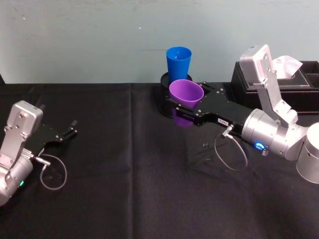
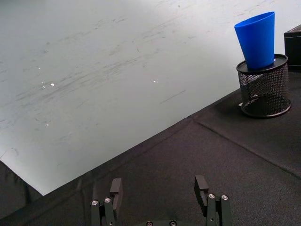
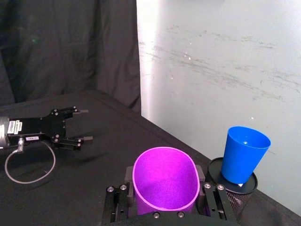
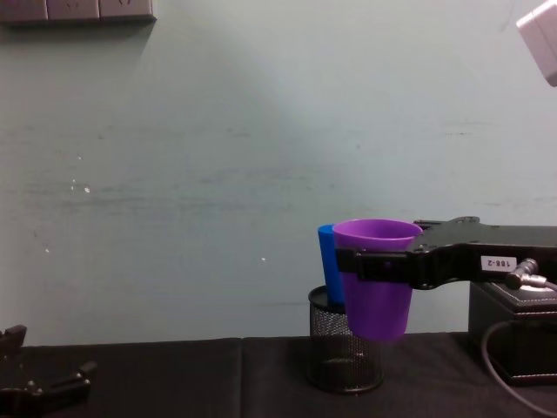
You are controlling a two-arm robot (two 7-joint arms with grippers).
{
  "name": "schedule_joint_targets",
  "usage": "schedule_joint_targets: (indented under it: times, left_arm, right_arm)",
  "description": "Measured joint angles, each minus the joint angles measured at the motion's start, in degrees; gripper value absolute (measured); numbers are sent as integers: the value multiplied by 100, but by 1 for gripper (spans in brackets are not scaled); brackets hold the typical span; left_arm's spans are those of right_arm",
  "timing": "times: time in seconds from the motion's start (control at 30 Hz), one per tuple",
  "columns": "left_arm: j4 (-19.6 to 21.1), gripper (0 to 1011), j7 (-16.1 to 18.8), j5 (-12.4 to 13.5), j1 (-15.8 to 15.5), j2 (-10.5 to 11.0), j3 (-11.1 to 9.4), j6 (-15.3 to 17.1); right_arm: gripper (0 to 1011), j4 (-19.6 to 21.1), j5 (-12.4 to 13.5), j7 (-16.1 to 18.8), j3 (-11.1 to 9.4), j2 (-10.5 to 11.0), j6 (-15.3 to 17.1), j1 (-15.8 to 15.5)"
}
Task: Pick up one cup with a gripper and tap it against the other cup.
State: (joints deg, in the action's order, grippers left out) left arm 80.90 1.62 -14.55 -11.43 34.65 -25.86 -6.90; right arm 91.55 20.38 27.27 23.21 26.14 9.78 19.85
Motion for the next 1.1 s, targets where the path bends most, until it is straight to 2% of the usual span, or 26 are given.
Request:
schedule_joint_targets:
  times: [0.63, 0.73, 0.87, 1.1]
  left_arm:
    - [0, 1000, 0, 0, 0, 0, 0, 0]
    - [0, 1000, 0, 0, 0, 0, 0, 0]
    - [0, 1000, 0, 0, 0, 0, 0, 0]
    - [0, 1000, 0, 0, 0, 0, 0, 0]
  right_arm:
    - [723, 0, 0, 0, 0, 0, 0, 0]
    - [723, -28, 7, 2, 48, 11, -40, 10]
    - [723, -122, 26, 7, 108, -7, -73, 40]
    - [723, -477, 73, -100, 148, -162, -84, 175]
